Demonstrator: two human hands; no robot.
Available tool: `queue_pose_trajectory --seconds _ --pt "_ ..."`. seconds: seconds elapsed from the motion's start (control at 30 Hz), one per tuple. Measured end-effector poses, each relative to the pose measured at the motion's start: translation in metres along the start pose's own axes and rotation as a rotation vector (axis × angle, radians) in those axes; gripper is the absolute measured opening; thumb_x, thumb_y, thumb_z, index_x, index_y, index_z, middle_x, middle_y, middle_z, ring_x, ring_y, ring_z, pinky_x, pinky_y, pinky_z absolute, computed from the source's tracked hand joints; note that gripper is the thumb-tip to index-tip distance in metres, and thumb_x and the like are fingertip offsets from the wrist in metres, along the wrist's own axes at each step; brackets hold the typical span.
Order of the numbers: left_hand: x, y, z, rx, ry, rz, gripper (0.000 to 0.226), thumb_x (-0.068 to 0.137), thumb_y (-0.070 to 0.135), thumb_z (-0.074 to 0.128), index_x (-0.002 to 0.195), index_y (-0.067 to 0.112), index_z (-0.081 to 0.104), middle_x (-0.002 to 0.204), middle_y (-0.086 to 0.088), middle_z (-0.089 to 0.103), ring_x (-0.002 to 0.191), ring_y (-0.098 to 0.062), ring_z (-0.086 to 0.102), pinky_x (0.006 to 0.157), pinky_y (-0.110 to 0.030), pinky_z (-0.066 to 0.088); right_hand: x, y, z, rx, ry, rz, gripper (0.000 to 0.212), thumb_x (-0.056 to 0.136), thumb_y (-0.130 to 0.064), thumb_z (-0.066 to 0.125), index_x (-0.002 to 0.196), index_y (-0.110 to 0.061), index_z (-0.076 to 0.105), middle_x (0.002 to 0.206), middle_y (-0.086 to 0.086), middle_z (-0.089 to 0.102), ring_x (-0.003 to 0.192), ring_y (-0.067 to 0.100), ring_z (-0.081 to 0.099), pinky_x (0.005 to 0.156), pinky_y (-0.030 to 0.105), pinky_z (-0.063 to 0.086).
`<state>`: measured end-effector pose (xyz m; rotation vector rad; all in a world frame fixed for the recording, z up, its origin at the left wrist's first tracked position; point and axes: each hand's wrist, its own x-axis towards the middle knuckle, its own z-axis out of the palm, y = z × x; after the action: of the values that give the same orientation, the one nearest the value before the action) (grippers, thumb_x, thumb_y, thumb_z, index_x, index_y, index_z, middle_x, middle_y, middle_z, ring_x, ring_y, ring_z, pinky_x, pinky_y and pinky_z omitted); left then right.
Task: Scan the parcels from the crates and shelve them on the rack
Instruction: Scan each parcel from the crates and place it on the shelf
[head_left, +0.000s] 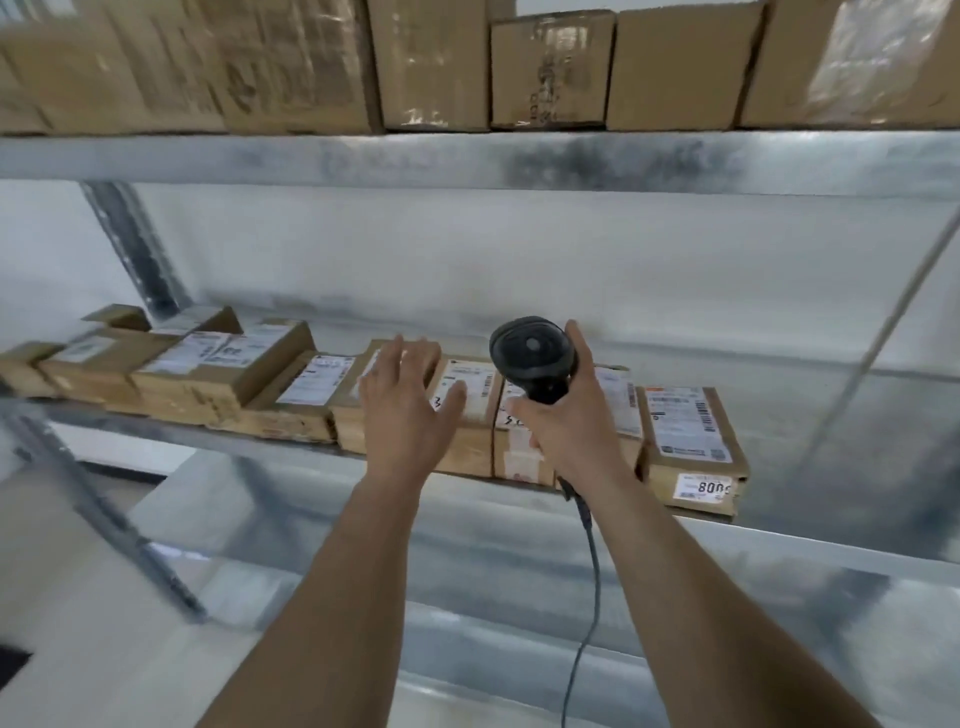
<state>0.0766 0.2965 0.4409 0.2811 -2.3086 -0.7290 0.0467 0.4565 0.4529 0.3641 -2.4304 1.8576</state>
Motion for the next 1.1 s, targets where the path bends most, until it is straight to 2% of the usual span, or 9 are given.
queue_pose_trajectory --seconds 0.1,0.2,0.27,0.37,0.47,0.57,0.73,0.9,1.1 --pt "0.002 -0.036 -0.035 0.049 0.004 -0.056 0.062 0.084 0.038 0.060 0.135 0.005 0.052 0.146 -0.021 0.041 0.137 -0.036 0.035 0.110 -0.050 0.027 -0.004 -0.020 0.047 0.000 -0.062 -0.018 0.104 0.081 -0.011 0.077 0.155 -0.041 0.010 0.130 -0.019 0.046 0.117 0.010 0.054 0.089 0.037 0.056" --pt "0.006 -0.078 -0.071 0.083 0.064 -0.087 0.069 0.082 0.048 0.053 0.135 0.005 0.052 0.147 -0.020 0.042 0.138 -0.036 0.036 0.111 -0.052 0.027 -0.008 -0.040 0.097 0.018 -0.131 -0.035 0.105 0.080 -0.010 0.078 0.155 -0.041 0.011 0.131 -0.018 0.048 0.121 0.016 0.056 0.099 0.044 0.051" --pt "0.007 -0.104 -0.099 0.101 0.075 -0.129 0.063 0.086 0.042 0.060 0.139 0.009 0.048 0.151 -0.015 0.037 0.141 -0.031 0.030 0.114 -0.048 0.022 -0.012 -0.053 0.132 0.031 -0.180 -0.057 0.104 0.081 -0.011 0.077 0.155 -0.040 0.011 0.139 -0.016 0.047 0.116 0.010 0.052 0.100 0.031 0.049" --pt "0.008 -0.149 -0.140 0.152 0.110 -0.179 0.064 0.090 0.036 0.063 0.145 0.014 0.040 0.157 -0.009 0.027 0.145 -0.025 0.020 0.117 -0.043 0.014 -0.021 -0.072 0.189 0.045 -0.246 -0.084 0.103 0.078 -0.014 0.077 0.155 -0.040 0.013 0.134 -0.016 0.050 0.107 0.009 0.051 0.084 0.012 0.051" --pt "0.005 -0.193 -0.182 0.179 0.152 -0.222 0.065 0.091 0.039 0.061 0.146 0.015 0.038 0.158 -0.008 0.025 0.146 -0.024 0.019 0.118 -0.042 0.014 -0.034 -0.092 0.249 0.043 -0.310 -0.107 0.104 0.071 -0.024 0.078 0.153 -0.043 0.016 0.130 -0.015 0.057 0.098 0.023 0.059 0.087 0.044 0.056" --pt "0.001 -0.236 -0.222 0.224 0.165 -0.261 0.066 0.091 0.041 0.060 0.147 0.015 0.037 0.159 -0.008 0.024 0.147 -0.024 0.017 0.119 -0.045 0.013 -0.048 -0.111 0.307 0.041 -0.364 -0.156 0.102 0.073 -0.027 0.078 0.152 -0.046 0.015 0.137 -0.012 0.054 0.113 0.034 0.062 0.093 0.057 0.052" --pt "-0.006 -0.297 -0.284 0.291 0.199 -0.312 0.067 0.091 0.042 0.059 0.148 0.018 0.034 0.159 -0.007 0.022 0.147 -0.024 0.015 0.120 -0.047 0.012 -0.070 -0.135 0.393 0.083 -0.457 -0.184 0.106 0.067 -0.034 0.078 0.150 -0.051 0.014 0.140 -0.014 0.052 0.114 0.030 0.061 0.094 0.059 0.052" --pt "-0.012 -0.345 -0.331 0.342 0.264 -0.386 0.067 0.091 0.039 0.061 0.147 0.013 0.036 0.158 -0.011 0.023 0.147 -0.028 0.016 0.119 -0.044 0.012 -0.080 -0.153 0.463 0.130 -0.566 -0.215 0.102 0.076 -0.017 0.079 0.154 -0.040 0.018 0.139 -0.014 0.052 0.120 0.018 0.059 0.097 0.049 0.053" --pt "-0.022 -0.405 -0.369 0.408 0.278 -0.521 0.061 0.093 0.044 0.055 0.146 0.018 0.038 0.161 -0.006 0.017 0.148 -0.021 0.009 0.120 -0.043 0.007 -0.086 -0.165 0.550 0.150 -0.691 -0.195 0.102 0.076 -0.017 0.077 0.152 -0.047 0.016 0.137 -0.010 0.056 0.114 0.029 0.062 0.094 0.057 0.052"
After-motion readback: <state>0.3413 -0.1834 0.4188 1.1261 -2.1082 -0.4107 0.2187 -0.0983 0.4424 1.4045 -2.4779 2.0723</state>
